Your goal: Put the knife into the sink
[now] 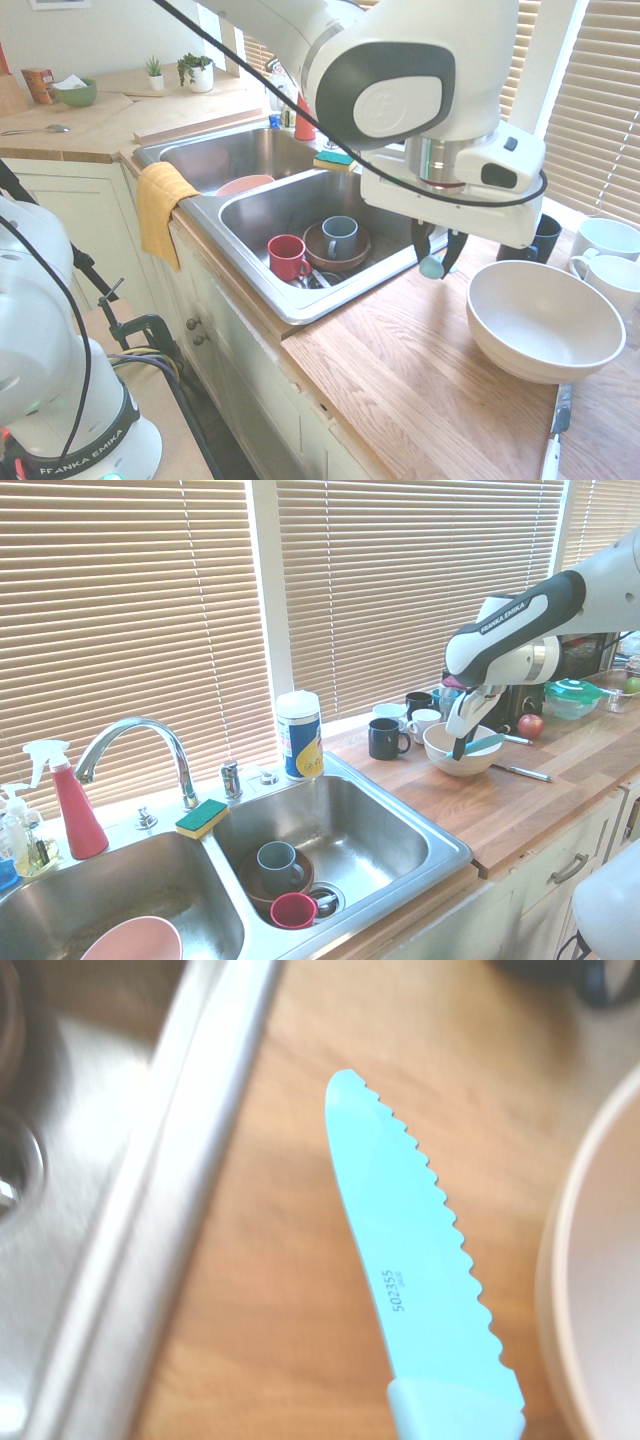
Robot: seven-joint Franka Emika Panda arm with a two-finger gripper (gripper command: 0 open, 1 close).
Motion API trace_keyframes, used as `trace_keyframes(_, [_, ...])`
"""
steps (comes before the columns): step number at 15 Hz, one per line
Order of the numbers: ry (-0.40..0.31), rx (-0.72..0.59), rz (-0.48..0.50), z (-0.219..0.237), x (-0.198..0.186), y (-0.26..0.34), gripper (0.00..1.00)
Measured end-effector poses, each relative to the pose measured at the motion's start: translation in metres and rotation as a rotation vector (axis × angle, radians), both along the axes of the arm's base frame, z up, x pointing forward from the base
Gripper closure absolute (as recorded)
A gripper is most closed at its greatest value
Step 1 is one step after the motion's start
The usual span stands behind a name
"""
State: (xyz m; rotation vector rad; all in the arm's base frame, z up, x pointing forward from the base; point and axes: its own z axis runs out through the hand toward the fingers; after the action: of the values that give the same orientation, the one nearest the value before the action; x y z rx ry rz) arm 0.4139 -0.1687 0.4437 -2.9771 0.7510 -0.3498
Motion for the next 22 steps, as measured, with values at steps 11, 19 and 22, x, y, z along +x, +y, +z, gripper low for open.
trace_keyframes(11, [-0.027,0.004,-0.200,0.001,0.032,0.174,1.00])
trace_keyframes(19, [0.024,0.083,-0.334,-0.121,0.053,0.268,1.00])
trace_keyframes(22, [0.055,0.083,-0.361,-0.166,0.052,0.288,1.00])
